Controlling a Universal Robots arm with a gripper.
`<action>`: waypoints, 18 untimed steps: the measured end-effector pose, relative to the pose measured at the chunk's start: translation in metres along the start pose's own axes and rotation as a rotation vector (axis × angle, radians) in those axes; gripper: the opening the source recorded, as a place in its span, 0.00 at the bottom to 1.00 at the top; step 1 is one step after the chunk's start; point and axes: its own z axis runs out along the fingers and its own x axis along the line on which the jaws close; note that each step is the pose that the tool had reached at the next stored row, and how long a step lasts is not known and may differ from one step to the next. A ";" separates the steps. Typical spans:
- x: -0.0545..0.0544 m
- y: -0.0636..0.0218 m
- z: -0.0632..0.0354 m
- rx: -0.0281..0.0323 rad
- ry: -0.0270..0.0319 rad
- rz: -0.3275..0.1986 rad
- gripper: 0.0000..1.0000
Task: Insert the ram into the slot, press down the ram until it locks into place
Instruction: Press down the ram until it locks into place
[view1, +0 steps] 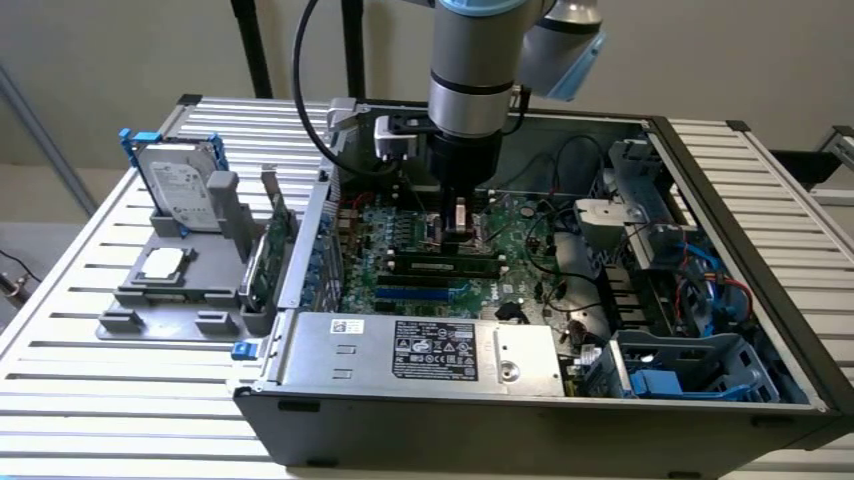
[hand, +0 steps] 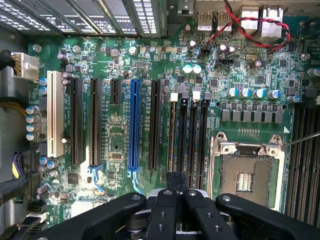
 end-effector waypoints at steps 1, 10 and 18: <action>0.000 0.0000 0.0001 0.0000 0.0001 0.000 0.11; -0.001 0.0000 0.0097 0.0000 0.0000 0.000 0.11; -0.001 -0.0001 0.0162 -0.0015 0.0000 0.000 0.11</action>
